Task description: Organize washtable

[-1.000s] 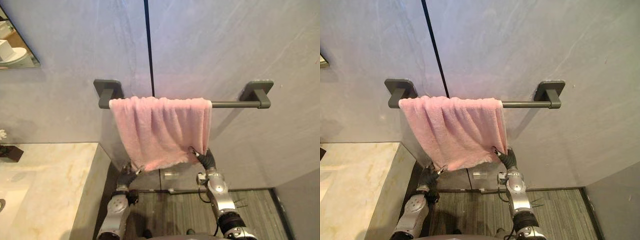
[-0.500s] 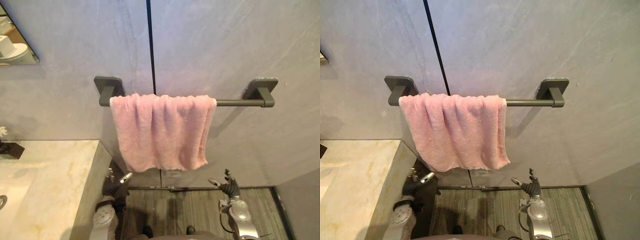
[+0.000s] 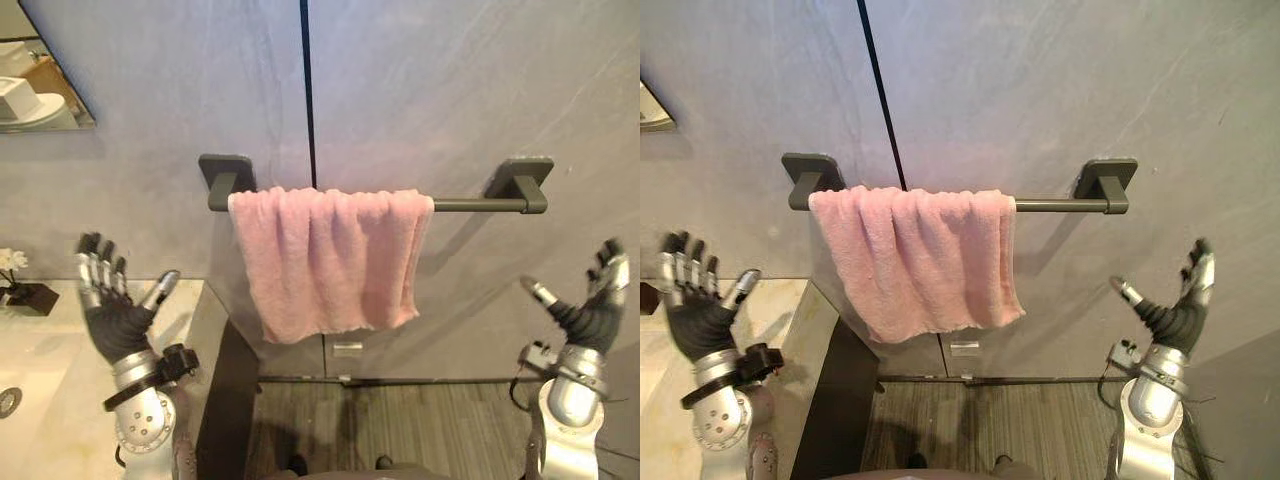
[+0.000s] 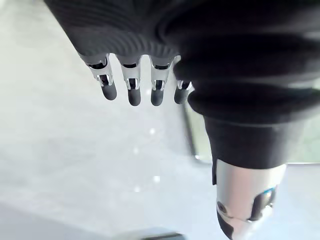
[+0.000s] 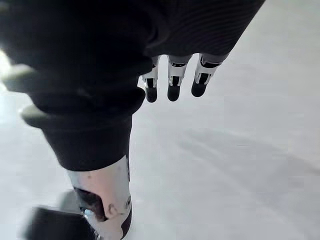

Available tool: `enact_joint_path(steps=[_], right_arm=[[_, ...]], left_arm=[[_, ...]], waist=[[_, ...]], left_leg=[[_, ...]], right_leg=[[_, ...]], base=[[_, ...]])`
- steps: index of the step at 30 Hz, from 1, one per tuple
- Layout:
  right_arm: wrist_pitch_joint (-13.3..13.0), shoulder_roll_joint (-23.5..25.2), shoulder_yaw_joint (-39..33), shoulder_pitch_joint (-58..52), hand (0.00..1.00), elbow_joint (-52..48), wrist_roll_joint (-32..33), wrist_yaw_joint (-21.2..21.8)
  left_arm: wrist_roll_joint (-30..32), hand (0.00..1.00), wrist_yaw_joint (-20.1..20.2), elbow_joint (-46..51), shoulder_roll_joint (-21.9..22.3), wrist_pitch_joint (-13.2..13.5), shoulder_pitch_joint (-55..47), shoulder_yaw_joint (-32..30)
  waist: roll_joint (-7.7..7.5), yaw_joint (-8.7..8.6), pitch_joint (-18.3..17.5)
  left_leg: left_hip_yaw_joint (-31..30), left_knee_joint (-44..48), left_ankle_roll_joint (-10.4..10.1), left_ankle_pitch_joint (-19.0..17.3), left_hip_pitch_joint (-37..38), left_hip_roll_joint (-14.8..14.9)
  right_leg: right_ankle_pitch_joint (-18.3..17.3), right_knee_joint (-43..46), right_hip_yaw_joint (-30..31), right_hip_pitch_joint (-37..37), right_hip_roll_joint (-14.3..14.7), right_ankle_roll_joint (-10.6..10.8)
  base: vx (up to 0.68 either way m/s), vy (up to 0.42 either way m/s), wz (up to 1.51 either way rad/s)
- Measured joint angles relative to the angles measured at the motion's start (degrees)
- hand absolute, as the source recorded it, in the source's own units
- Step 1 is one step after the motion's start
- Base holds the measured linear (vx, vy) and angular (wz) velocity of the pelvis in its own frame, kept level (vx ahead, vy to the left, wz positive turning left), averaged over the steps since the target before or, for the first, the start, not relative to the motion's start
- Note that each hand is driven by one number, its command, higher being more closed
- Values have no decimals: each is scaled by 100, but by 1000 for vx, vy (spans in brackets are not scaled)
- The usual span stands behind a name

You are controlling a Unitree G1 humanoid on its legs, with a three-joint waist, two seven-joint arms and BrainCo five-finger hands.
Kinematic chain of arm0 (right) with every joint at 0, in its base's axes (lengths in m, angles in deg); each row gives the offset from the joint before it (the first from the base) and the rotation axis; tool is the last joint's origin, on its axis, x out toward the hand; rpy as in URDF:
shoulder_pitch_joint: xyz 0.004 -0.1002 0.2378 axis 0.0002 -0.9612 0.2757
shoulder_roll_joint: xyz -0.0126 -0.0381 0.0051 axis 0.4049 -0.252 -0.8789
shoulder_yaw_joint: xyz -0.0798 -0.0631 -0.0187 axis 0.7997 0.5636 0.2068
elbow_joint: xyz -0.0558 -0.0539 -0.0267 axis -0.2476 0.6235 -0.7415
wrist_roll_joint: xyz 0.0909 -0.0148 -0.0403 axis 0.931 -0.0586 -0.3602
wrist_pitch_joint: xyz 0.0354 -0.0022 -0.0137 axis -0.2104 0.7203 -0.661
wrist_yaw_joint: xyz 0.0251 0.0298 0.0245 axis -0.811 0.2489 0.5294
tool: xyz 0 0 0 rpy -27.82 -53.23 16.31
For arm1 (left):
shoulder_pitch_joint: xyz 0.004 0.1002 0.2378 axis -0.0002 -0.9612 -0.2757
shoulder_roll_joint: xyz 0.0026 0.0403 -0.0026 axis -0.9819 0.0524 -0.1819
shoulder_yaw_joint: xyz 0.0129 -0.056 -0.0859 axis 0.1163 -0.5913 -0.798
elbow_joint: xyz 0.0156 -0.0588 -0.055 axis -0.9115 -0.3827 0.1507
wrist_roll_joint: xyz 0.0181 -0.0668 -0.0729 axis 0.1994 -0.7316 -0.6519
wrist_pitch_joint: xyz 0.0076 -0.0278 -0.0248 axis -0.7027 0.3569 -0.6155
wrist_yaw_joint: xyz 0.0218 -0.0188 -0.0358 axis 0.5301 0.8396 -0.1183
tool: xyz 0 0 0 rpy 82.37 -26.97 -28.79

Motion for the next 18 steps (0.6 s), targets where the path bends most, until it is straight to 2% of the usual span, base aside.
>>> enact_joint_path(steps=[2,3,5,7,9,10,11,15,18], right_arm=[[-190,-146,188,203,0,-497,11,9],[-394,-379,425,354,0,-761,28,38],[-605,-778,858,616,0,-833,114,203],[-783,-1350,1691,1166,0,-869,386,509],[-916,-1606,2175,1477,0,-890,587,704],[-1055,-1874,2692,1774,0,-896,877,945],[-1095,-1959,2858,1865,0,-895,1054,1073],[-1176,-2671,4021,2311,0,-824,2103,1723],[-1067,-3311,4699,2331,0,-615,2770,2264]], left_arm=[[-1,0,-1,393,-180,123,25,16],[-2,0,2,633,-406,225,96,94],[-52,0,32,831,-740,352,219,309],[-324,0,310,921,-1320,530,542,812],[-533,0,516,921,-1623,590,720,1159],[-769,0,750,896,-1934,635,906,1594],[-876,0,879,878,-2040,642,973,1740],[-1477,0,1560,300,-2938,657,1541,2929],[-1851,0,2072,-270,-3421,507,1708,3525]], waist=[[13,-3,-21],[16,-4,-58],[14,-6,-146],[8,-2,-185],[13,1,-218],[26,9,-253],[31,15,-262],[54,29,-298],[49,-3,-301]], left_leg=[[-3,0,0,0,25,-9],[-6,-1,1,0,26,-13],[-6,-1,2,1,30,-16],[-11,-2,1,1,103,-17],[-18,-4,2,1,106,-18],[-30,-4,2,2,106,-22],[-36,-3,2,2,107,-24],[-48,-2,34,30,111,-33],[-24,-2,40,37,114,-38]], right_leg=[[-1,0,-3,20,-10,2],[-1,6,-3,27,-13,3],[-1,15,-3,29,-15,4],[-1,21,-5,81,-13,4],[-4,25,-12,79,-14,7],[-8,44,-19,77,-15,13],[-11,53,-24,76,-16,18],[-18,104,-28,76,-21,26],[-18,127,6,69,-20,25]], base=[[-47,-17,1],[-48,-20,1],[-46,-24,1],[-74,-31,1],[-64,-25,3],[-45,-25,5],[-40,-25,6],[-25,-14,2],[-39,-22,-5]])
